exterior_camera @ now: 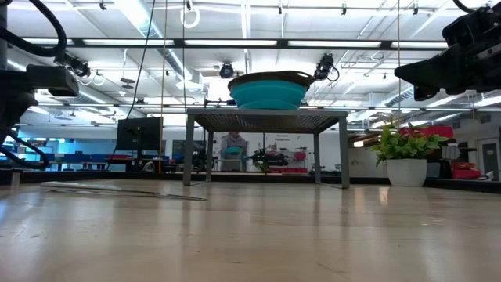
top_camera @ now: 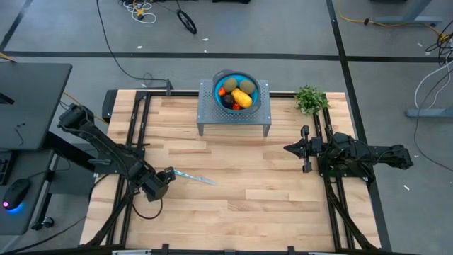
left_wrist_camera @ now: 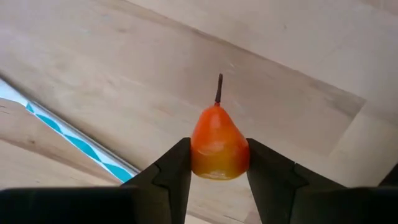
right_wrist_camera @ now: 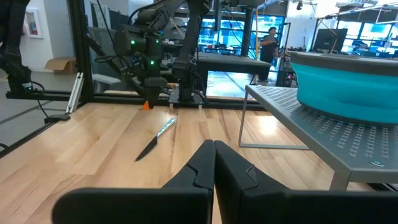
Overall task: Pick & Place Fruit
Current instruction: Put the peach into the blue bin
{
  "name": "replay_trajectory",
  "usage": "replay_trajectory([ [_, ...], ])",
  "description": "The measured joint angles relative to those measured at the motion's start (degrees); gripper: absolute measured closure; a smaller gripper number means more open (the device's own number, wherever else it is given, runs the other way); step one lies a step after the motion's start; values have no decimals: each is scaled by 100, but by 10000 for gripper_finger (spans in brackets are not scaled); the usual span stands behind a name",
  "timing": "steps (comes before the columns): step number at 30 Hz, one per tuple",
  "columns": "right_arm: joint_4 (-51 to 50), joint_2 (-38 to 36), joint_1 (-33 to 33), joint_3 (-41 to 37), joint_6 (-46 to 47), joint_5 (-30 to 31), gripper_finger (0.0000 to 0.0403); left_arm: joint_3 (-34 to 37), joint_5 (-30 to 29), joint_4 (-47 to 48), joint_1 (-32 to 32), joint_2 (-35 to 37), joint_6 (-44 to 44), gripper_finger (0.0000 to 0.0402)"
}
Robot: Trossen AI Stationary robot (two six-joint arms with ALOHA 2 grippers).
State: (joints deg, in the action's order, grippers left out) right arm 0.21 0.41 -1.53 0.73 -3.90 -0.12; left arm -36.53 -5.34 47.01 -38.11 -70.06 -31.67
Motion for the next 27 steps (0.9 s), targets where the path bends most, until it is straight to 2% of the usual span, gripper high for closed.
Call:
replay_trajectory([
  [9,2,0,0,-1,0,1,396,-14,-143,-77,2,160,127,257],
  [20,1,-1,0,-2,0,2,396,-133,-262,104,354,1168,305,257],
  [27,1,1,1,0,0,1,396,-133,-284,229,409,1422,343,257],
])
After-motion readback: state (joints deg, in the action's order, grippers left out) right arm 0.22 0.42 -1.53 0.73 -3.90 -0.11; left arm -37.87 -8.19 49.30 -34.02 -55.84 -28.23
